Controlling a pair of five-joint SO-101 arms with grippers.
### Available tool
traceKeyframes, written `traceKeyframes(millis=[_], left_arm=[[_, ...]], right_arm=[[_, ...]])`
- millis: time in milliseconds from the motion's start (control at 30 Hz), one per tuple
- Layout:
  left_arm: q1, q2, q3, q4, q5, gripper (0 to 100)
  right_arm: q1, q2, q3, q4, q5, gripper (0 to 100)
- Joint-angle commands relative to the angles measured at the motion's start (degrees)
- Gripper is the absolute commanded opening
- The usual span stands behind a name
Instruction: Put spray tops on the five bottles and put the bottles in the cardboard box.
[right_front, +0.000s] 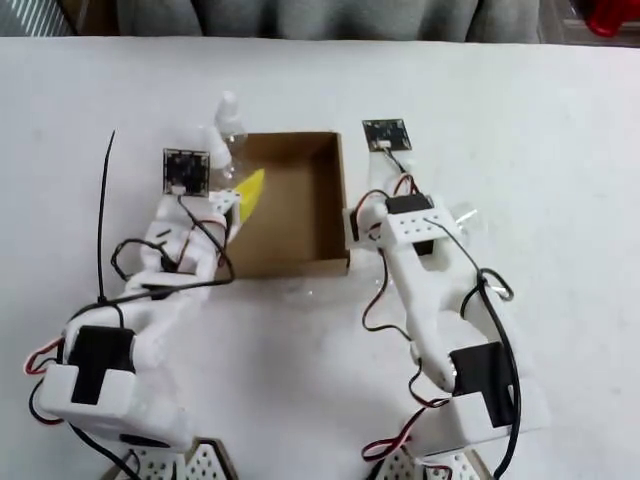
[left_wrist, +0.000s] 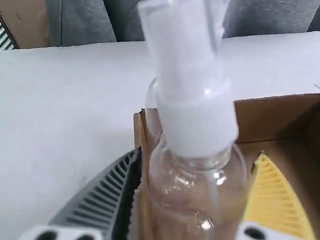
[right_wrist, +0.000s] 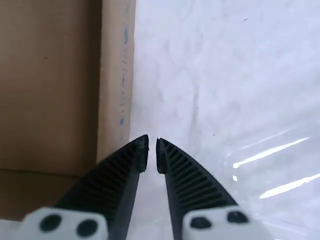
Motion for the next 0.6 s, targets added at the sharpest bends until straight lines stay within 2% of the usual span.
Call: traceKeyframes(millis=[0,400,567], left_arm=[[0.5,-0.8,-0.3,0.0,-0.4,33],[0.4,-2.4,-0.1,0.3,-2.9,34],[0.4,-9.9,2.5,5.3,-2.9,36]], right_arm=[[-1.4,-0.2,-1.8,-0.3,0.3,1.5],[-1.4,-0.2,-1.8,-0.3,0.3,1.5],[-1.4,-0.2,-1.8,-0.3,0.3,1.5]])
